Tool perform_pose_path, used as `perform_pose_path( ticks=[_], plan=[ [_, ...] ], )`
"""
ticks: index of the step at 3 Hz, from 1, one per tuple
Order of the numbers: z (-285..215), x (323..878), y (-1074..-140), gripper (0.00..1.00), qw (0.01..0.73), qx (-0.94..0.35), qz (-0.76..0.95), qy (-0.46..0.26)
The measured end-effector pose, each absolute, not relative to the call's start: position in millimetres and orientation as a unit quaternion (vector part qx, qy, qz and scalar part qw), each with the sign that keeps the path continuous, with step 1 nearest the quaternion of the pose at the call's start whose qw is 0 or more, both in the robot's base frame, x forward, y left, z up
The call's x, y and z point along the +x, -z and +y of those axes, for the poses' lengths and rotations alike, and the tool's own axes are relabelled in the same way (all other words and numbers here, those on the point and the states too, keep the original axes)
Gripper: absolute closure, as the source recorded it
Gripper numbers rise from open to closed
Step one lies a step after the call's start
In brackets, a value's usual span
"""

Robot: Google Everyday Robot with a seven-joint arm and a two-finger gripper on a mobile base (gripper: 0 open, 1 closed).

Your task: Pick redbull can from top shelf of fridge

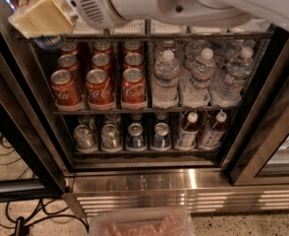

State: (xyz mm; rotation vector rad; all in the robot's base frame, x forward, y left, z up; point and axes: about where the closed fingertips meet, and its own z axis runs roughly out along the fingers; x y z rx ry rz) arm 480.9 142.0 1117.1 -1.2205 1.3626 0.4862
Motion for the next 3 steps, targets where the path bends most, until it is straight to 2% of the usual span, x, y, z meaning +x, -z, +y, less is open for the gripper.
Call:
perform_pose_path(
  ticks=[1, 3],
  plan=[
    [112.6, 427.1, -1107.2, 1.0, 0.547, -0.536, 0.612, -0.198],
    [102.1, 414.6, -1107.3, 1.0, 0.538, -0.54, 0.619, -0.191]
  ],
)
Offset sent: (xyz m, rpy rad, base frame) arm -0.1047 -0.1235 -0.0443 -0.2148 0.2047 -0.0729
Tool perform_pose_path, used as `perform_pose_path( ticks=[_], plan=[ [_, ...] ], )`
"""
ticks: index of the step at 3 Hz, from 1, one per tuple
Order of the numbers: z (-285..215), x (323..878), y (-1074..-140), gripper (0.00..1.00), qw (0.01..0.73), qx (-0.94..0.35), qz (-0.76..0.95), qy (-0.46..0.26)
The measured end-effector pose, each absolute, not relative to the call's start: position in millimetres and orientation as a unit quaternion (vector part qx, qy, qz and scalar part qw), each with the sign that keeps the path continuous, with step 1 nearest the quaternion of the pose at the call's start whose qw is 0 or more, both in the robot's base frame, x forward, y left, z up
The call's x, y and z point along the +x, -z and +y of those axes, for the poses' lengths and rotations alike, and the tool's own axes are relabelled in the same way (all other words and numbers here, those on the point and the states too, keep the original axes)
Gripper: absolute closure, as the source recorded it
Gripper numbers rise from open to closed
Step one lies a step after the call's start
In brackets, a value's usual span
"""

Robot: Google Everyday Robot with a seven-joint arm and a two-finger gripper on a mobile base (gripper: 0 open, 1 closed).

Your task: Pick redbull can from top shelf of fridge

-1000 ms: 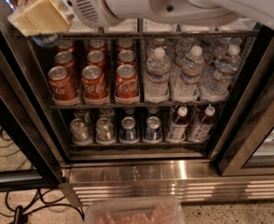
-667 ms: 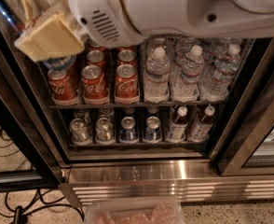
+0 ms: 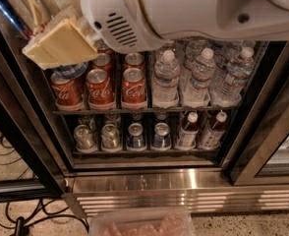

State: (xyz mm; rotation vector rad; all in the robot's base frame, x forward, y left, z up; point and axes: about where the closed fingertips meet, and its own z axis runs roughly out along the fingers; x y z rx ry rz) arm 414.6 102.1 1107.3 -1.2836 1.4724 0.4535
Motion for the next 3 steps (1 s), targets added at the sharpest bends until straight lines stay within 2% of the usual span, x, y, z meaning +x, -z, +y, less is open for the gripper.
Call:
perform_pose_path(
  ticks=[3],
  plan=[
    [102.1, 414.6, -1107.2, 1.0, 0.538, -0.54, 0.619, -0.191]
  ],
)
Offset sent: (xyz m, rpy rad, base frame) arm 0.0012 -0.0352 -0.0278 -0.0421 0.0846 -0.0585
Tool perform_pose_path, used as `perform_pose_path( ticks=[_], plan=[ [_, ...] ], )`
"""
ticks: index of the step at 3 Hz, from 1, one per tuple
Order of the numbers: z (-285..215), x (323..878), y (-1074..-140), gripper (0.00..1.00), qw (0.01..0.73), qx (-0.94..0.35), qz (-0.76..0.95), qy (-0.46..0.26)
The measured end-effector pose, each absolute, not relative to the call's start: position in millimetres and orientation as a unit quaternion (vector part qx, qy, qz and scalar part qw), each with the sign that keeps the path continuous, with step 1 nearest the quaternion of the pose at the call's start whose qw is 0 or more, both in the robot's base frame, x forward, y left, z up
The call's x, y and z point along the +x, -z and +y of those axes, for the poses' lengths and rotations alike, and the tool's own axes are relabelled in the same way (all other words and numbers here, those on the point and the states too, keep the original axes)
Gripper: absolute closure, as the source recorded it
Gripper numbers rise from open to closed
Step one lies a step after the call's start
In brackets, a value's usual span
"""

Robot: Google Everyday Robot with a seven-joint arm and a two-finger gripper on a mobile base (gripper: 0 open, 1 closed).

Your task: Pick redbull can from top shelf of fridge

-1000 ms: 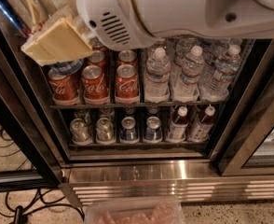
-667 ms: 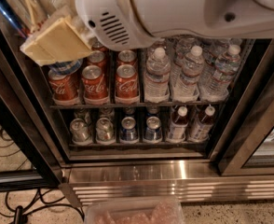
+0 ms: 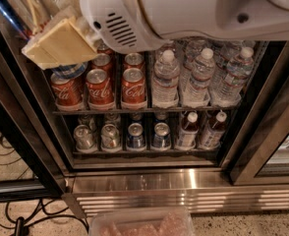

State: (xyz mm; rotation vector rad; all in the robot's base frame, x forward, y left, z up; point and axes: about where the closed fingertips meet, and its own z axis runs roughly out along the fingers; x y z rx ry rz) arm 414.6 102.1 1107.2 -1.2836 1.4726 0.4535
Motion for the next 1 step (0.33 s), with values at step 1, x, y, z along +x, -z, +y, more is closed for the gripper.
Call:
perform_pose_path(
  ticks=[1],
  plan=[
    [102.1, 414.6, -1107.2, 1.0, 0.538, -0.54, 0.619, -0.191]
  ],
)
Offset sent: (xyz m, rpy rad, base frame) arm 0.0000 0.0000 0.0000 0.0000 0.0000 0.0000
